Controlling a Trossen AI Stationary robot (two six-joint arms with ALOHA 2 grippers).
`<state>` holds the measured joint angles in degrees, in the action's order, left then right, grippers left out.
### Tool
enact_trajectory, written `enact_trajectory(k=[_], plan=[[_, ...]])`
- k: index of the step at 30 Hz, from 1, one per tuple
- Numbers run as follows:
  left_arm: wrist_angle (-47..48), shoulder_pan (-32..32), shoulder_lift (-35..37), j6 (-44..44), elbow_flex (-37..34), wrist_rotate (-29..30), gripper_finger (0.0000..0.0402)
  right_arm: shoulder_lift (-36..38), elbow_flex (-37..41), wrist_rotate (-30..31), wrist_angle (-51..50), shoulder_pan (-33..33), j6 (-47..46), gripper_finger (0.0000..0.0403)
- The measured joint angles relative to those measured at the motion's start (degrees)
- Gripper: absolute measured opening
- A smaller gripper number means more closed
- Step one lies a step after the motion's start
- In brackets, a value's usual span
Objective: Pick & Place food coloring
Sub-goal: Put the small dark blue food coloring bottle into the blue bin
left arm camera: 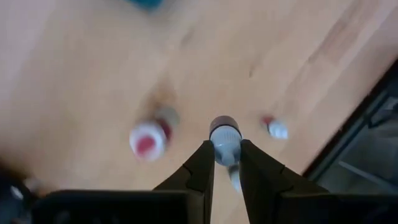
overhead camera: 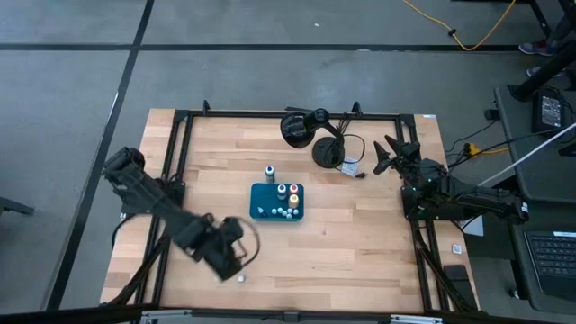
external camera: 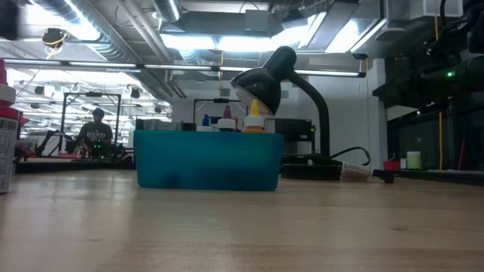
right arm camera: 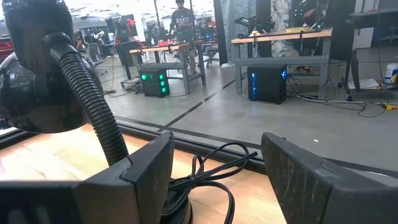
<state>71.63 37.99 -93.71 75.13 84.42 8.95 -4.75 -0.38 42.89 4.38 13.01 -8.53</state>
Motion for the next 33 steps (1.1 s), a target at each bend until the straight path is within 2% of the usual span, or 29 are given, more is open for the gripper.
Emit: enact_trajectory(k=[9,17,23,29,33], plan=[[-0.3,-15.7,1.5,-22.6,0.0,-0.7,0.0054,0.0,0.0,0.0,0.0,0.0,0.0,0.0244],[-2.9,-25.7,1.0,-35.3,0.1,4.4,0.0054,0.0,0.0,0.0,0.0,0.0,0.0,0.0244],[-2.9,-30.1,-2.0,-41.4,0.0,5.4,0.0054,0.0,0.0,0.0,0.0,0.0,0.0,0.0244],[-4.0,-32.3,-6.1,-47.6,0.0,7.8,0.0054,0.0,0.0,0.0,0.0,0.0,0.0,0.0244],[-5.9,-32.7,-9.6,-50.1,0.0,7.0,0.0054,0.0,0.0,0.0,0.0,0.0,0.0,0.0244]])
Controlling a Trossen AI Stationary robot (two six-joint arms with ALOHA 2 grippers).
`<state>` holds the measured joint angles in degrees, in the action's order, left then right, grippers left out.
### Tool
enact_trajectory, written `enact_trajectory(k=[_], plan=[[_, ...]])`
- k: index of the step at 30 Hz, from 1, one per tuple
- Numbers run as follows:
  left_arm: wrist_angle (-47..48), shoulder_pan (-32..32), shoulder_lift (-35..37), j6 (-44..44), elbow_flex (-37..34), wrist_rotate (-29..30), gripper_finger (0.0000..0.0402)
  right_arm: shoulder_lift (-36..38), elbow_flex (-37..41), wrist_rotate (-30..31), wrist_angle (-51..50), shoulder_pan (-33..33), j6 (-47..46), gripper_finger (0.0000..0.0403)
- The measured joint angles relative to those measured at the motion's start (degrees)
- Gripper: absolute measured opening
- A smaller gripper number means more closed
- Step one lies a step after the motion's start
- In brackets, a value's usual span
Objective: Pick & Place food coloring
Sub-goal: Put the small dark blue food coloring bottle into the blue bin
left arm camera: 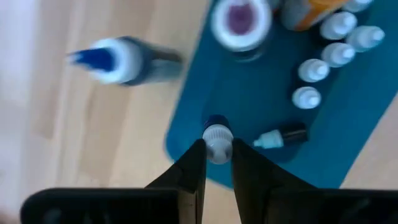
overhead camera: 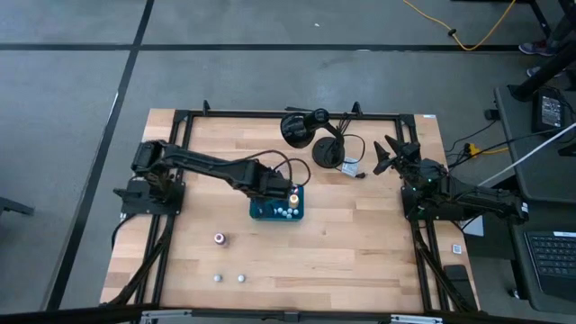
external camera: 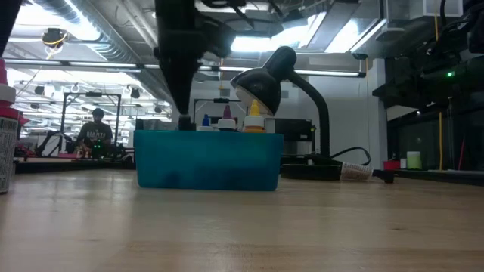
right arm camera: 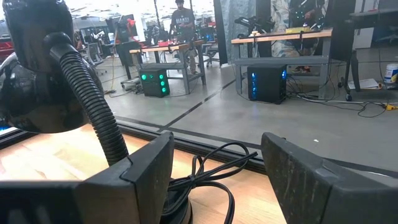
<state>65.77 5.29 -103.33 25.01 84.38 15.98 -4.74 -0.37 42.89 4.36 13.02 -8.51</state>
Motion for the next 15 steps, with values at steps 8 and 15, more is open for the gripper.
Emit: enact_trajectory(k=[8,15], plan=[[-5.1,0.9,-5.7,-2.8,0.0,-3.2,0.0054,0.0,0.0,0.0,0.0,0.0,0.0,0.0244],[-9.5,1.4,-7.3,-2.4,-3.1,-4.2,0.0054,0.0,0.0,0.0,0.0,0.0,0.0,0.0244]])
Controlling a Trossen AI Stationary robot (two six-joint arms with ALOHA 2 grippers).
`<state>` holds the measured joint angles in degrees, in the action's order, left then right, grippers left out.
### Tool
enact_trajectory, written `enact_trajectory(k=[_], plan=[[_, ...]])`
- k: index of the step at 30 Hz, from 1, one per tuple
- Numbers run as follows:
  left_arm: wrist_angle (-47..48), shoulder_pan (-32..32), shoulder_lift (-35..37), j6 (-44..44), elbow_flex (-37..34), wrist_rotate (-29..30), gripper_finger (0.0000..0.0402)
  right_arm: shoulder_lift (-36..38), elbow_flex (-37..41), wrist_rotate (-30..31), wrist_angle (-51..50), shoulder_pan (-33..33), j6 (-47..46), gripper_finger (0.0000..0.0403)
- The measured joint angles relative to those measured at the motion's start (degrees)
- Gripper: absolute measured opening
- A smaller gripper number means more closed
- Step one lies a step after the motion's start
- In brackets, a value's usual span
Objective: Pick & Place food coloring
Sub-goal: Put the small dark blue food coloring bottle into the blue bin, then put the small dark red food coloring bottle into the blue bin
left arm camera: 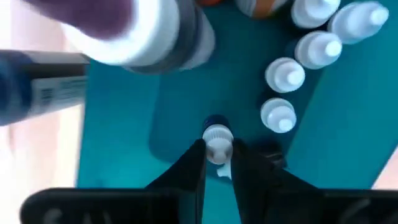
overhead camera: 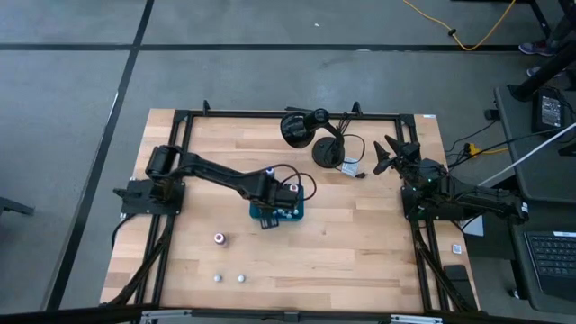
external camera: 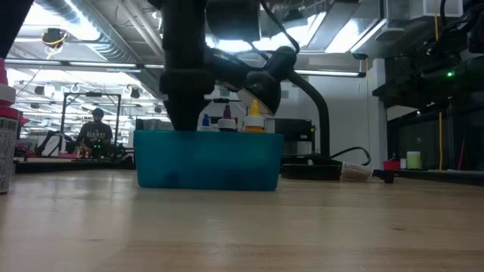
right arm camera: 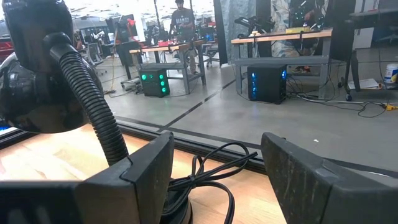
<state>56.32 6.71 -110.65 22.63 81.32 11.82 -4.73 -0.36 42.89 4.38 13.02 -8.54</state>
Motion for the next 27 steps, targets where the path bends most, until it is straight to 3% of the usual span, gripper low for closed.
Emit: enact_trajectory(k=[13,27], plan=[[-3.4,1.5,0.0,1.1,-1.0,-4.7,0.0056,0.0,0.0,0.0,0.0,0.0,0.0,0.0244],[-3.7,1.3,0.0,1.6,-1.0,-4.9,0.0108,0.0,0.0,0.0,0.0,0.0,0.0,0.0244]])
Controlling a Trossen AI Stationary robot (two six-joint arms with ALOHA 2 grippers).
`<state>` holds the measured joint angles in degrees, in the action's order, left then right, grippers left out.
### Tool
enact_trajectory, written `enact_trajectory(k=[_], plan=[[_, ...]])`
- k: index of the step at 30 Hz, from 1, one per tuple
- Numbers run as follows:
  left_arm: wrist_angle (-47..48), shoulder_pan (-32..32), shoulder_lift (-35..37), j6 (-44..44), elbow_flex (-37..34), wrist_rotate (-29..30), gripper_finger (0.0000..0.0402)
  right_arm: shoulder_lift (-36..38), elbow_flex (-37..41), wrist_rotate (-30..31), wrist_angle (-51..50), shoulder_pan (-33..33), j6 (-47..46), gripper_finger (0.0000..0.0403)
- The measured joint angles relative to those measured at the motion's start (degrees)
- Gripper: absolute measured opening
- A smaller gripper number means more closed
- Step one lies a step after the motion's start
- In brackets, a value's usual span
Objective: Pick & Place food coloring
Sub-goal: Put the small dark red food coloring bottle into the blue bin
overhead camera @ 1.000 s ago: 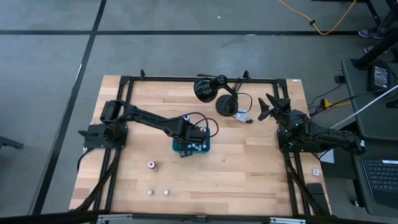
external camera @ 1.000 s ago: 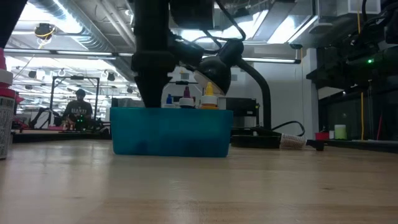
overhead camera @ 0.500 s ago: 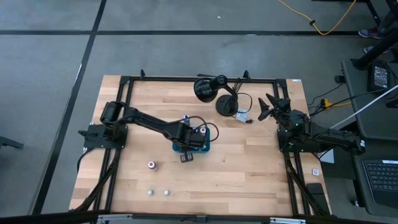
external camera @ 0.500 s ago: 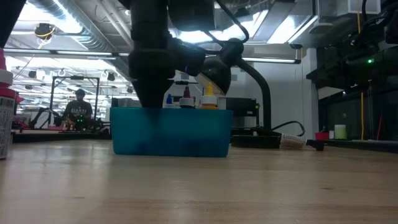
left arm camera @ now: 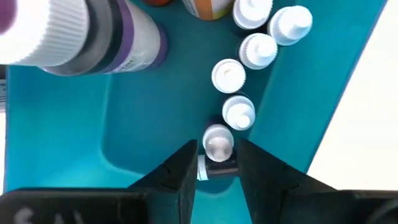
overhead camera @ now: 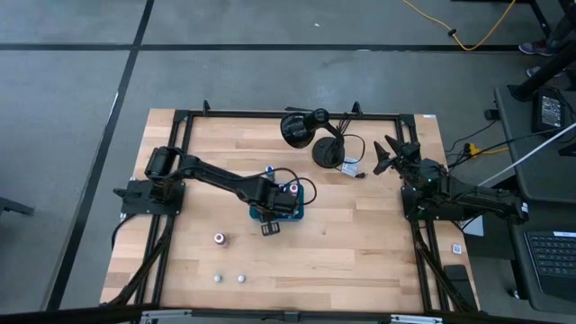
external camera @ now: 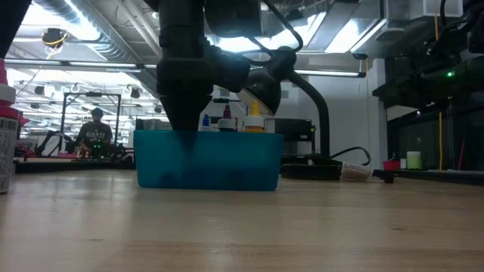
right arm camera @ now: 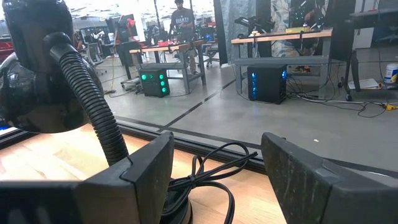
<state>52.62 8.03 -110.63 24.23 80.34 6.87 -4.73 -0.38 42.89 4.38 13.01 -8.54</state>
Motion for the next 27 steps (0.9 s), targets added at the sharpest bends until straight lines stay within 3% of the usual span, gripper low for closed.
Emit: enact_trajectory(k=[9,20,27], plan=[[0.0,-0.7,0.3,-0.8,0.0,0.1,0.0129,0.0,0.0,0.0,0.0,0.0,0.0,0.0244],[2.2,-0.5,6.1,1.3,0.0,1.1,0.0146,0.0,0.0,0.0,0.0,0.0,0.0,0.0244],[6.6,2.9,9.5,4.5,0.0,0.8,0.0164,0.0,0.0,0.0,0.0,0.0,0.0,0.0244]])
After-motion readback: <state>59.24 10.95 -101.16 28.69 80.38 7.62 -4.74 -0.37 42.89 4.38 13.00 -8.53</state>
